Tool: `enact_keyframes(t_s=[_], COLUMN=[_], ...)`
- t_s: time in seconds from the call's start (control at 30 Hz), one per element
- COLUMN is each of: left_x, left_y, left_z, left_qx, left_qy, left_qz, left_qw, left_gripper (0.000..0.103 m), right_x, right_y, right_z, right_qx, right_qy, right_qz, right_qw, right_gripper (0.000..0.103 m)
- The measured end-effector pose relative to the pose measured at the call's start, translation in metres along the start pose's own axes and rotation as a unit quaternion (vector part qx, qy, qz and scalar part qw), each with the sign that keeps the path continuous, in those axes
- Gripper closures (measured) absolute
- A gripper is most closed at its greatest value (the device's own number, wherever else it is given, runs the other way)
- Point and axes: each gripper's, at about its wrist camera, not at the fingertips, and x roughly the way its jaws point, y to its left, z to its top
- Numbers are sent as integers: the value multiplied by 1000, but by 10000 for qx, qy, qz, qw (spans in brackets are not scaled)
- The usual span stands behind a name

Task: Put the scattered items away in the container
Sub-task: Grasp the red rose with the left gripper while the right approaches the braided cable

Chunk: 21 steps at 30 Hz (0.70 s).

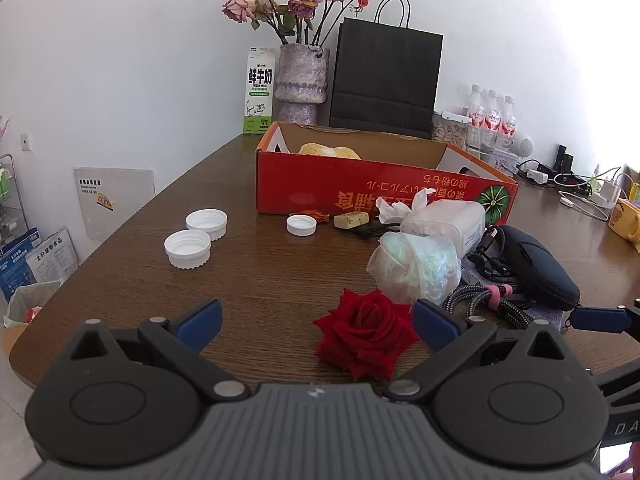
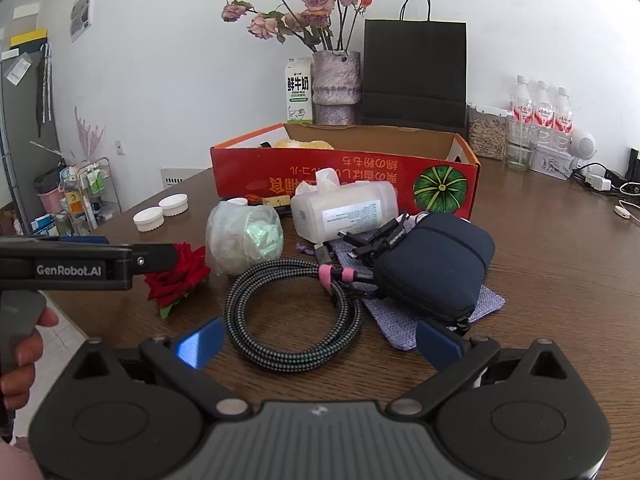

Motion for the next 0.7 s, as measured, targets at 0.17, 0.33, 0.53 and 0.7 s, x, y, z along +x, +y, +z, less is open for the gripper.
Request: enact_keyframes(t_s=[0.17,0.33,0.53,0.7], left_x=[12,18,22,25], left_y=[-4,-4,-5,-4], left_z=[-2,-2,-1,0], left_qx=[149,199,238,200], left_qy=[177,200,201,240], left_qz=[-151,-216,-312,-498], left_qw=[9996,9994,9990,9983], left_gripper=[0,0,0,3], right_x=[13,23,30,37], right_y=[9,16,21,22], right_z=[2,3,5,9], right_qx=[-108,-196,-257,-269], right_qy=[154,274,309,303], right_qz=[72,107,117,95], right_qw=[9998,9994,9991,9991], right_gripper=[0,0,0,0])
